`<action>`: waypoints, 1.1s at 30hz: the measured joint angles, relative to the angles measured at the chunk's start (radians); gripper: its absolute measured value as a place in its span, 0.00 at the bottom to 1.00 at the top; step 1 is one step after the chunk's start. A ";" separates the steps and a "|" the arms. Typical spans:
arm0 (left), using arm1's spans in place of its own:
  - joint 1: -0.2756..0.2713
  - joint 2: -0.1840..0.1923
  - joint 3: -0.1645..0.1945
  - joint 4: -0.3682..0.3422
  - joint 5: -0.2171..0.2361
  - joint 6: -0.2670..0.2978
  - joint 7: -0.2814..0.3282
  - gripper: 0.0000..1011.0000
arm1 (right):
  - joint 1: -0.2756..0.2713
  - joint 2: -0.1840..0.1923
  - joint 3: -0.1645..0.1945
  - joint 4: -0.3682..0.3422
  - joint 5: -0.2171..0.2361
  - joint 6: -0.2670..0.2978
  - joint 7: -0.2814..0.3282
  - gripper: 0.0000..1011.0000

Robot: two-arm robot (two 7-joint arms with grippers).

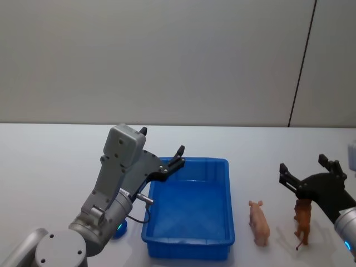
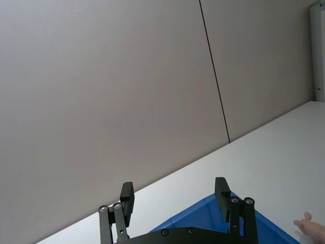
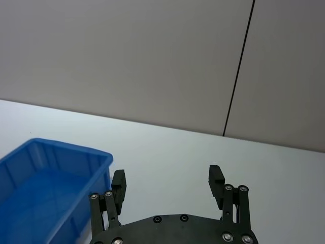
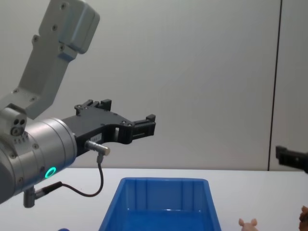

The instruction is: Pick up the two dolls from the table and place them into the box.

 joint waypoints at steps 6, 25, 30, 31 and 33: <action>0.000 0.000 0.000 0.000 0.000 0.000 0.000 0.99 | -0.001 -0.007 -0.004 0.012 -0.020 0.045 -0.030 0.99; 0.000 0.000 0.000 0.000 0.000 0.000 0.000 0.99 | -0.045 -0.027 -0.017 0.006 -0.073 0.148 -0.144 0.99; 0.000 0.000 0.000 0.000 0.000 0.000 0.000 0.99 | -0.053 -0.034 -0.018 0.012 -0.073 0.168 -0.160 0.99; 0.000 0.000 0.000 0.000 0.000 0.000 0.000 0.99 | -0.054 -0.036 -0.018 0.014 -0.072 0.170 -0.162 0.99; 0.000 0.000 0.000 0.000 0.000 0.000 0.000 0.99 | -0.055 -0.040 -0.018 0.021 -0.070 0.175 -0.164 0.99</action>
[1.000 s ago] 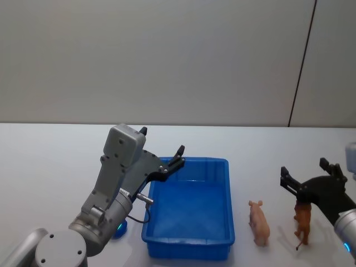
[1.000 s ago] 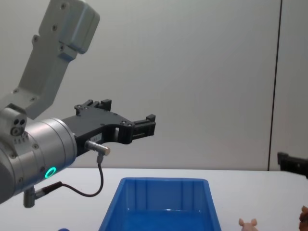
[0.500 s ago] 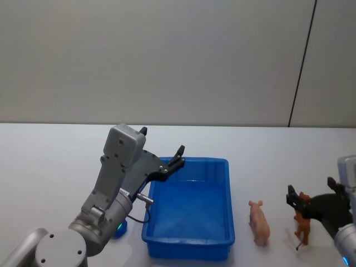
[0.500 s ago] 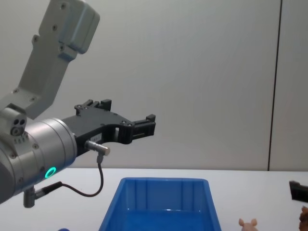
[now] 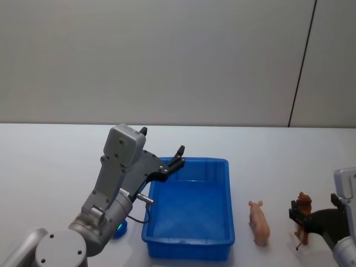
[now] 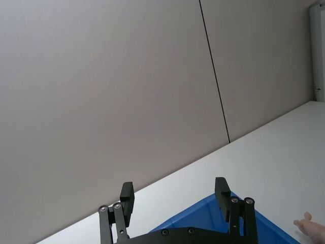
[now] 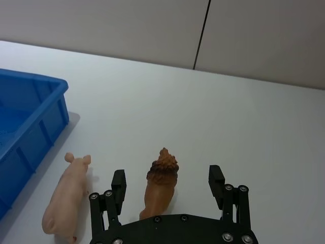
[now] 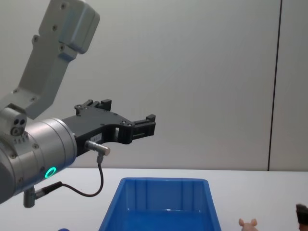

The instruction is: Pick up the two dolls from the table and place them into the box.

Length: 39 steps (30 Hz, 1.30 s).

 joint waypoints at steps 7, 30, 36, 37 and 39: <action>0.000 0.000 0.000 0.000 0.000 0.000 0.000 0.99 | 0.002 -0.012 -0.001 0.031 0.006 0.006 -0.002 0.99; 0.000 0.000 0.000 0.000 0.000 0.000 0.000 0.99 | 0.049 -0.057 0.002 0.171 0.018 -0.026 0.020 0.73; 0.000 0.000 0.000 0.000 0.000 0.000 0.000 0.99 | 0.058 -0.065 0.006 0.192 0.025 -0.023 0.012 0.54; 0.000 0.000 0.000 0.000 0.000 0.000 0.000 0.99 | 0.059 -0.066 0.007 0.194 0.026 -0.023 0.010 0.50; 0.000 0.000 0.000 0.000 0.000 0.000 0.000 0.99 | 0.062 -0.068 0.008 0.199 0.027 -0.022 0.008 0.44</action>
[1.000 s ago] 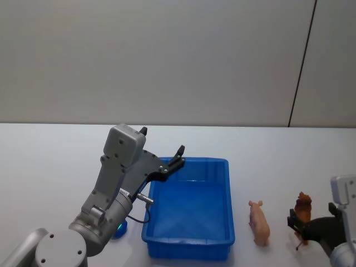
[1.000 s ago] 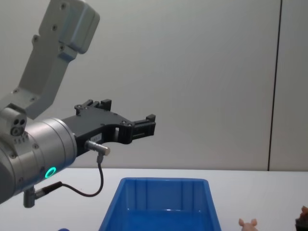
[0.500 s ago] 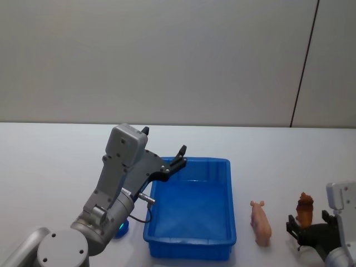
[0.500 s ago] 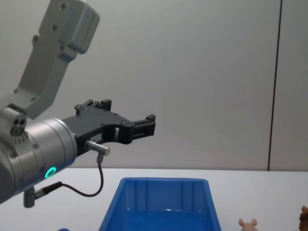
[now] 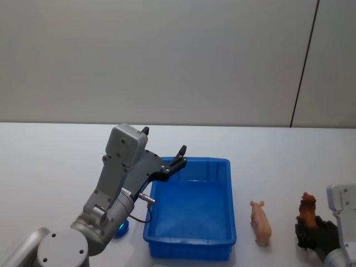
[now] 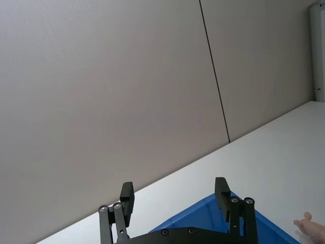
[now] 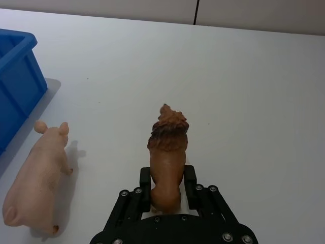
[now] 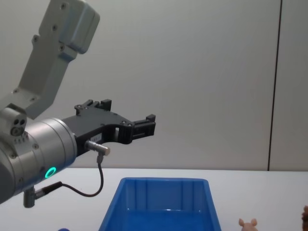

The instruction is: Pick up the two dolls from the table and place them into the box.

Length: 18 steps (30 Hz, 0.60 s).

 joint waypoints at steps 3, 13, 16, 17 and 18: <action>0.000 0.000 0.000 0.000 0.000 0.000 0.000 0.99 | 0.002 -0.002 0.001 0.003 0.001 -0.001 -0.001 0.36; 0.000 0.000 0.000 0.000 0.000 0.000 0.000 0.99 | 0.003 -0.004 0.004 -0.014 -0.013 -0.057 0.023 0.33; 0.000 0.000 0.000 0.000 0.000 0.000 0.000 0.99 | 0.001 -0.003 0.004 -0.032 -0.022 -0.087 0.045 0.33; 0.000 0.000 0.000 0.000 0.000 0.000 0.000 0.99 | 0.001 -0.003 0.004 -0.032 -0.022 -0.087 0.045 0.33; 0.000 0.000 0.000 0.000 0.000 0.000 0.000 0.99 | 0.001 -0.003 0.004 -0.036 -0.023 -0.093 0.050 0.33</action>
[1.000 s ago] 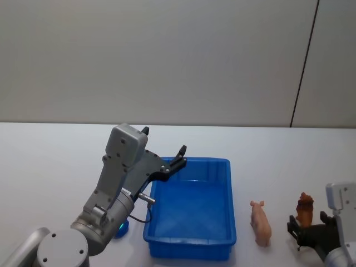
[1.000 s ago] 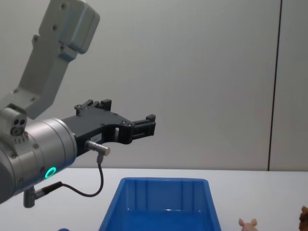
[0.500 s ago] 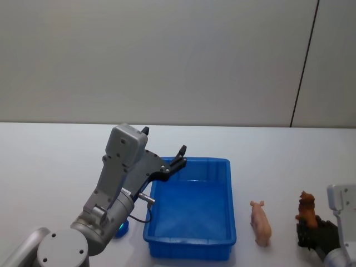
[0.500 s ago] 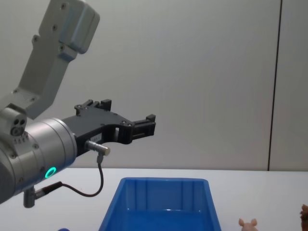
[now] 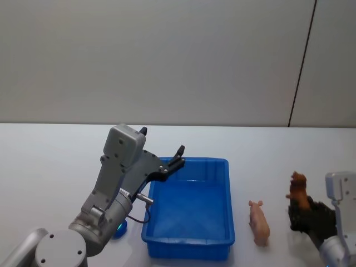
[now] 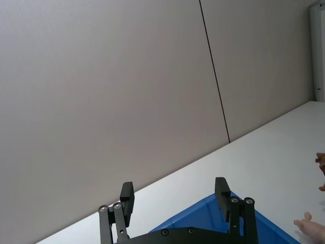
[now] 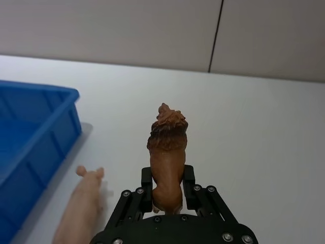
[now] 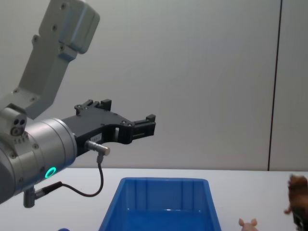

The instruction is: Pick up the two dolls from the table and place them into the box.

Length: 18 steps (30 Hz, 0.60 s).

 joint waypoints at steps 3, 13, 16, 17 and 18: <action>0.000 0.000 0.000 0.000 0.000 0.000 0.000 0.99 | -0.001 0.001 -0.001 -0.016 -0.005 -0.026 0.024 0.33; 0.000 0.000 0.000 0.000 0.000 0.000 0.000 0.99 | 0.007 -0.001 -0.010 -0.056 -0.015 -0.101 0.136 0.33; 0.000 0.000 0.000 0.000 0.000 0.000 0.000 0.99 | 0.013 -0.005 -0.015 -0.061 -0.017 -0.117 0.174 0.33; 0.000 0.000 0.000 0.000 0.000 0.000 0.000 0.99 | 0.015 -0.005 -0.016 -0.062 -0.018 -0.120 0.183 0.33; 0.000 0.000 0.000 0.000 0.000 0.000 0.000 0.99 | 0.017 -0.007 -0.018 -0.062 -0.018 -0.123 0.192 0.33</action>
